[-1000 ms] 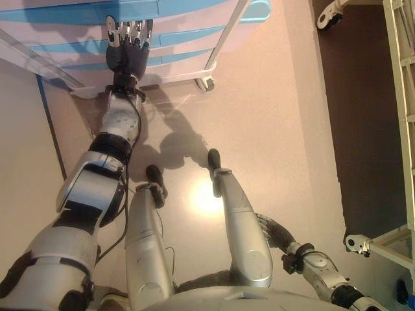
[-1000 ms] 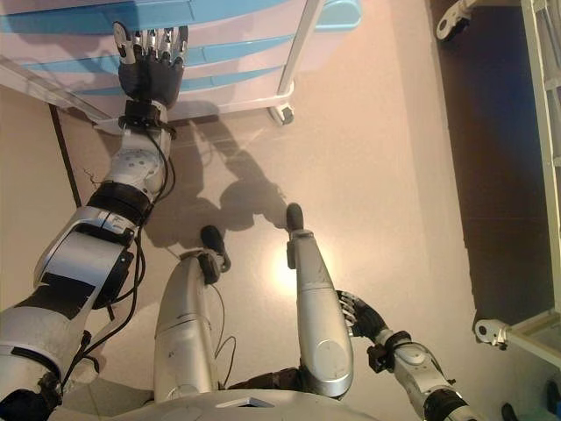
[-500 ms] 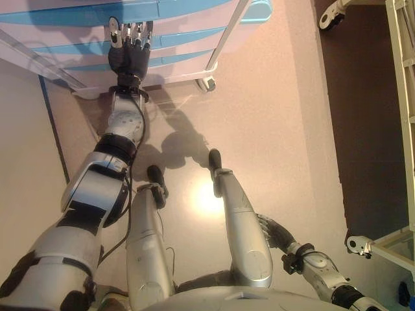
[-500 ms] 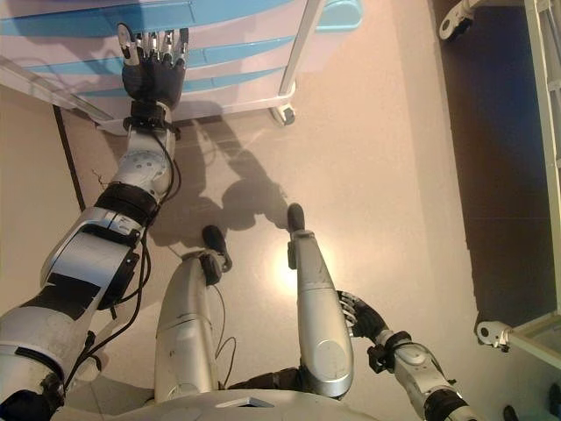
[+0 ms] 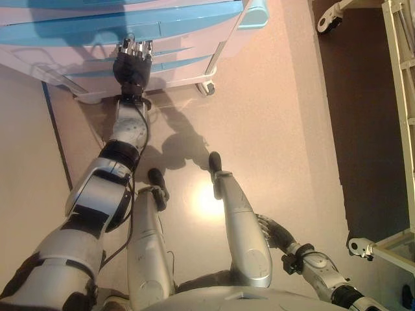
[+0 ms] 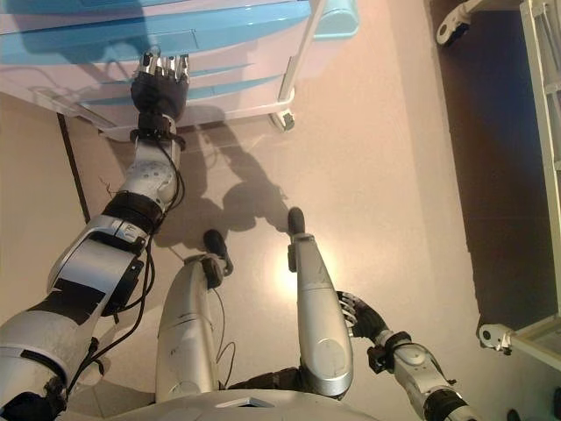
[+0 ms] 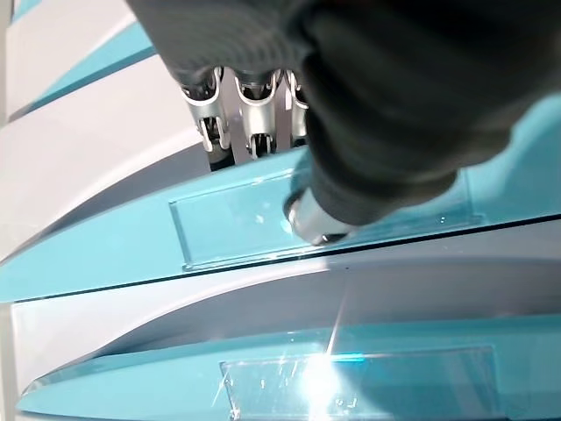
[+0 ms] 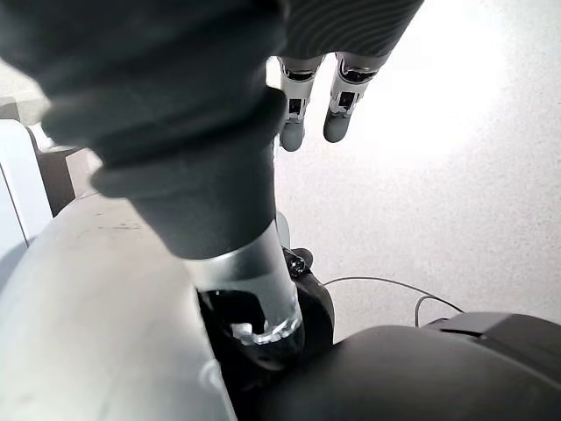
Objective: Open the drawer and pick up the medicine
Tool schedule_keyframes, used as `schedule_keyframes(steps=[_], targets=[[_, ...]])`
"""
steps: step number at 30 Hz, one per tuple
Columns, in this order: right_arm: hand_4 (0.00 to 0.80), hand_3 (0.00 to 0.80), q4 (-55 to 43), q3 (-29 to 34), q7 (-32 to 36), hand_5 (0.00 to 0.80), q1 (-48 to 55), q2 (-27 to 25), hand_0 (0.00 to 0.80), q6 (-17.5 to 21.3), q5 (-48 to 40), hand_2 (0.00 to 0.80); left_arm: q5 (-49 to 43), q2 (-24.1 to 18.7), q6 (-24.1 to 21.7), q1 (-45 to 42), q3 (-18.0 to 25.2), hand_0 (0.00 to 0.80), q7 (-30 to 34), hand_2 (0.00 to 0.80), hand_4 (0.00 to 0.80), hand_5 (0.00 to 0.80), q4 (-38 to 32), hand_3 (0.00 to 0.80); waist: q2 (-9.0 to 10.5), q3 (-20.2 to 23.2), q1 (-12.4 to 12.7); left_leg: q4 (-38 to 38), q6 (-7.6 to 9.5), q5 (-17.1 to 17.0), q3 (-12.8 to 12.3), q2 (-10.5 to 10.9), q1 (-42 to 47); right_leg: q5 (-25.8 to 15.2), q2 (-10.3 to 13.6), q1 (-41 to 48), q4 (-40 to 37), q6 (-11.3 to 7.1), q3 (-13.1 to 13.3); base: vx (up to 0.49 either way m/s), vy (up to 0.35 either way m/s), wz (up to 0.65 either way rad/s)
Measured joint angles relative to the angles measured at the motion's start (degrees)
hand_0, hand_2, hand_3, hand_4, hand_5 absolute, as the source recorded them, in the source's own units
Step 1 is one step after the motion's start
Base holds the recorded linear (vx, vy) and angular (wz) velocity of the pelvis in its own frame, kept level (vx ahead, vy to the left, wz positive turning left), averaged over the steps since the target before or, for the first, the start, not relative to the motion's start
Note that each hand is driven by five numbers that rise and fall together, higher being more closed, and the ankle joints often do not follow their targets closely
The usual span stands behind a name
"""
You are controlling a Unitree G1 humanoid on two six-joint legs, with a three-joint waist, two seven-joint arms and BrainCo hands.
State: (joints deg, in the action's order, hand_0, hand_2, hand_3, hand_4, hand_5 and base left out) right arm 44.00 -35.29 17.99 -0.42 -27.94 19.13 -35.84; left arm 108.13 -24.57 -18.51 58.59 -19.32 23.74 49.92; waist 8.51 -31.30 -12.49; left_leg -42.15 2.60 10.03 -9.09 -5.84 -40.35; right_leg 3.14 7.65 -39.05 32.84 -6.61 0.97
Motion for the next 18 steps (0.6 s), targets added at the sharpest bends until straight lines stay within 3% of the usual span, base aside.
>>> schedule_keyframes(steps=[11,18], targets=[[0.000,0.000,0.6,0.0,-0.5,0.000,0.1,0.0,0.000,-0.1,0.6,0.000,0.0,0.0,4.6,-4.3,0.4,0.800,4.5,0.800,0.800,0.800,0.0,0.800,-0.30,-0.2,1.2,1.6,-0.52,-0.5,0.1,0.0,2.2,-0.2,0.0,2.0,-1.0,0.26,-0.3,-0.009,-0.043,0.00],[0.000,0.000,0.0,0.3,-2.0,0.000,0.3,-0.2,0.000,-0.8,1.8,0.000,-1.5,1.4,7.5,-11.2,2.2,0.800,12.8,0.800,0.800,0.800,0.0,0.800,-1.01,-0.6,1.8,4.8,-1.83,-1.7,1.0,0.1,5.5,0.2,-0.1,4.8,-2.2,1.36,-1.9,-0.019,-0.071,0.05]])
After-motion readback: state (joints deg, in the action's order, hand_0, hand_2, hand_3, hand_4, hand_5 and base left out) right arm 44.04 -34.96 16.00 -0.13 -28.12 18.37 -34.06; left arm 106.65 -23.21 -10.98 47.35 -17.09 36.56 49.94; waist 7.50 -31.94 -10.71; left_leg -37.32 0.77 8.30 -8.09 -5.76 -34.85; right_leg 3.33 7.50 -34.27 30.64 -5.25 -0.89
